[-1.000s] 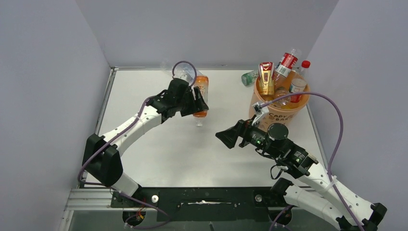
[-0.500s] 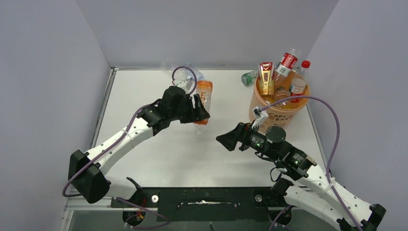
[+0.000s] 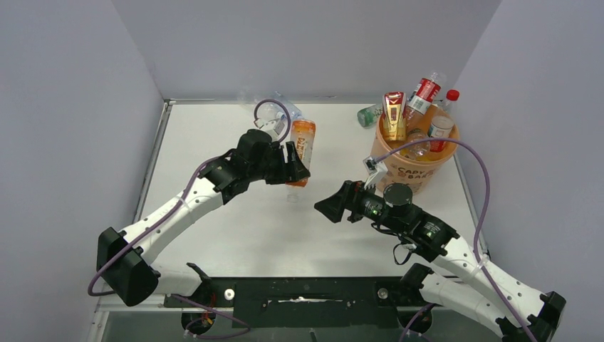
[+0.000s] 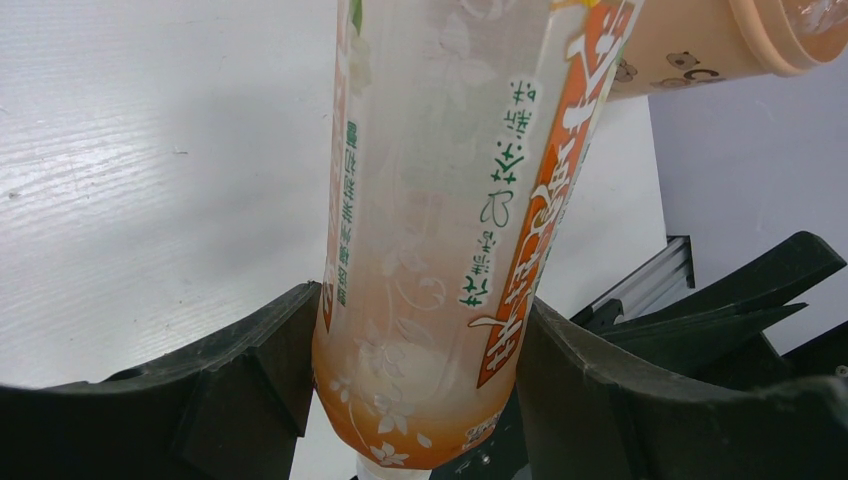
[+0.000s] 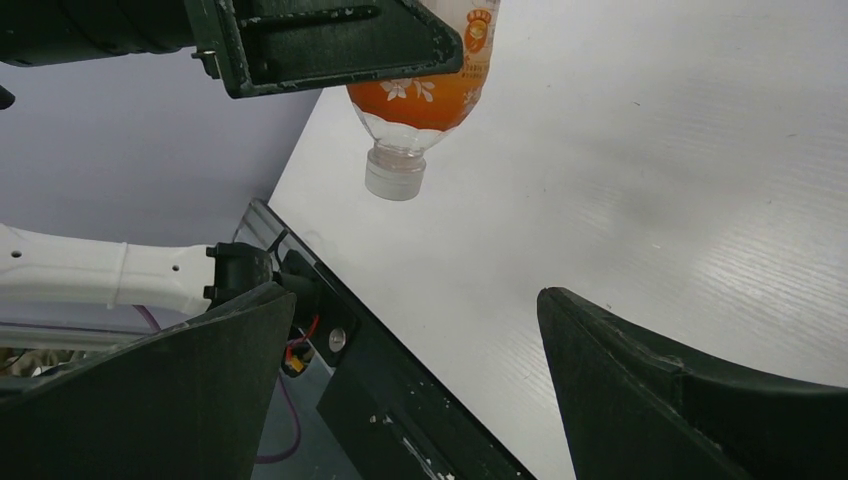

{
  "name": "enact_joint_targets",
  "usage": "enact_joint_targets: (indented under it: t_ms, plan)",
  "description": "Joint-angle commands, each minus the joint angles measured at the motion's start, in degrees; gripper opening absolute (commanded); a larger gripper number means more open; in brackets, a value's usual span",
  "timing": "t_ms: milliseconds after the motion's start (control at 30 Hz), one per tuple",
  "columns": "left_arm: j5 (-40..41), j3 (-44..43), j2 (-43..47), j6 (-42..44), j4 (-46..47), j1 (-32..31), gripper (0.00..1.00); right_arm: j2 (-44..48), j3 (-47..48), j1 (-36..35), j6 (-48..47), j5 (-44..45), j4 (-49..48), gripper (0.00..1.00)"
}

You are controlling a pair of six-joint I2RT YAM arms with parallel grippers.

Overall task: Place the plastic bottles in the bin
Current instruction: Place the plastic bottle in the trash bin.

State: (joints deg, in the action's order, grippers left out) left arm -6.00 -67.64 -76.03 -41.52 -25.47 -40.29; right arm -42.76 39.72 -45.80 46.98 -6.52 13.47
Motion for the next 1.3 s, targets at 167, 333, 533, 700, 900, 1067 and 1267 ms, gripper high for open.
enact_joint_targets:
  t_ms: [167,333,533,700,900,1067,1267]
  plan:
    - [-4.0,1.8,1.5,1.4,4.2,-0.4,0.50,0.2,3.3,-0.3,-0.9,-1.0,-3.5,0.98]
    - [-5.4,2.3,1.1,1.0,5.8,-0.4,0.50,0.4,2.7,-0.3,-0.7,-1.1,-3.5,0.98]
    - [-7.0,3.1,1.0,1.1,7.2,-0.4,0.50,0.6,2.6,-0.4,-1.2,-0.6,-3.0,0.98]
    - [-10.0,4.0,0.9,2.1,9.6,-0.4,0.50,0.0,4.5,-0.3,-1.1,1.2,-2.3,0.98]
    - [-15.9,7.2,2.3,1.5,16.0,-0.5,0.50,-2.1,12.2,0.7,0.7,5.0,1.2,0.98]
    - [-16.7,9.0,4.9,1.9,16.9,-0.6,0.50,-3.0,18.4,1.8,0.0,10.5,5.8,0.98]
    - [-19.6,10.8,8.2,1.4,18.8,-1.2,0.50,-7.2,25.2,5.7,-1.9,12.7,13.2,0.98]
